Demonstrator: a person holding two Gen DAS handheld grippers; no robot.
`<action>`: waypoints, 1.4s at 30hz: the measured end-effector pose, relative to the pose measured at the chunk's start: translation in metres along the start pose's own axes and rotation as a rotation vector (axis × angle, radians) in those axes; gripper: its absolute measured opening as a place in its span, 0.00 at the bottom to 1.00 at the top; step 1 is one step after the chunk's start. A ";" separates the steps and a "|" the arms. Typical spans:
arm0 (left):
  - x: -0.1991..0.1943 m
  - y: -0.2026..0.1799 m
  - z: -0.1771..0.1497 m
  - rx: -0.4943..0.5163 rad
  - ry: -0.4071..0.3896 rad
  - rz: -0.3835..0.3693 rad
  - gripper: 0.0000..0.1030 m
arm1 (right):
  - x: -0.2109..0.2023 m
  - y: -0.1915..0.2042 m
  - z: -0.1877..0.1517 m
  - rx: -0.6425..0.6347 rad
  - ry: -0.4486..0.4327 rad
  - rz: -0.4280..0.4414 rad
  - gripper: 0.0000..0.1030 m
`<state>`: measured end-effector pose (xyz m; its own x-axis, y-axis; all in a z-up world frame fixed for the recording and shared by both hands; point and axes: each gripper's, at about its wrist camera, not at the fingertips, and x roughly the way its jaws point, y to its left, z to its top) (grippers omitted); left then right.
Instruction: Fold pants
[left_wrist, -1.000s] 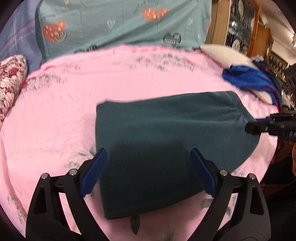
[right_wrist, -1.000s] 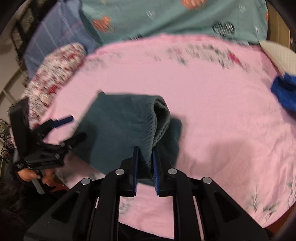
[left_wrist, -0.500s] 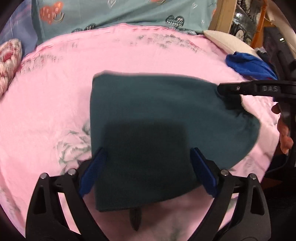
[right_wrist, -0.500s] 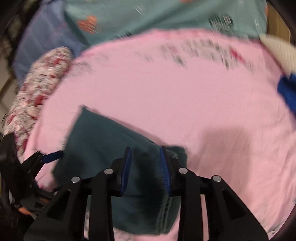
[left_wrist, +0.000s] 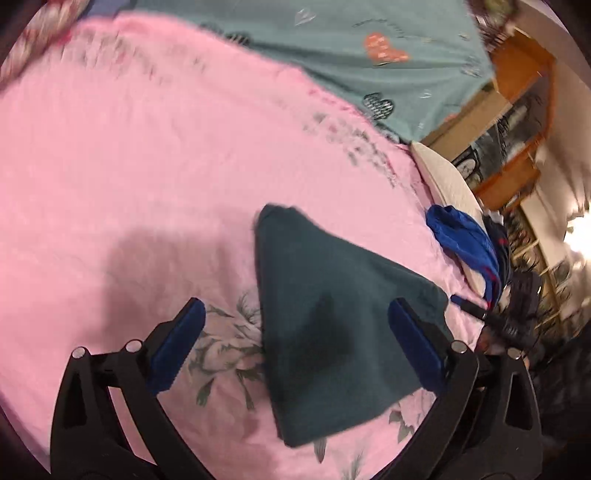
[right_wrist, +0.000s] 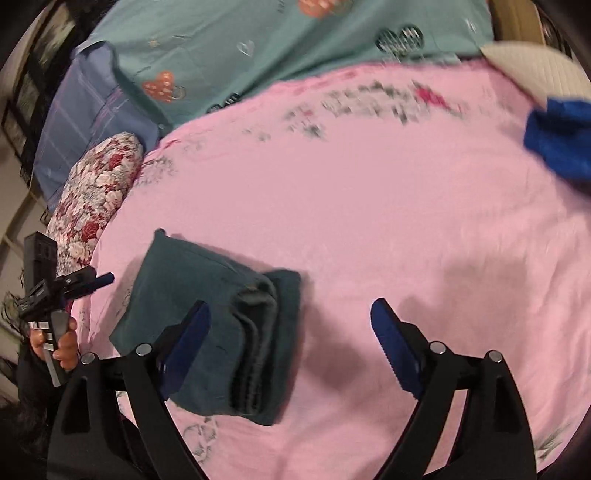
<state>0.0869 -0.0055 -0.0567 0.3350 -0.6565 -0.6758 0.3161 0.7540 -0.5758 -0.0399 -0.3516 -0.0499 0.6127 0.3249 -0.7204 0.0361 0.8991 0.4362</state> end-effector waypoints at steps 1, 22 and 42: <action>0.011 0.002 0.003 -0.016 0.025 -0.031 0.96 | 0.005 -0.002 -0.003 0.009 0.007 0.007 0.86; 0.053 -0.015 -0.010 -0.046 0.202 -0.199 0.25 | 0.032 0.032 -0.021 0.014 0.163 0.237 0.23; 0.021 -0.041 0.038 -0.027 0.085 -0.114 0.22 | 0.019 0.064 0.050 -0.037 0.075 0.291 0.22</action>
<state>0.1143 -0.0510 -0.0296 0.2216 -0.7349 -0.6410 0.3237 0.6755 -0.6625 0.0137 -0.3024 -0.0084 0.5331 0.5902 -0.6062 -0.1624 0.7745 0.6113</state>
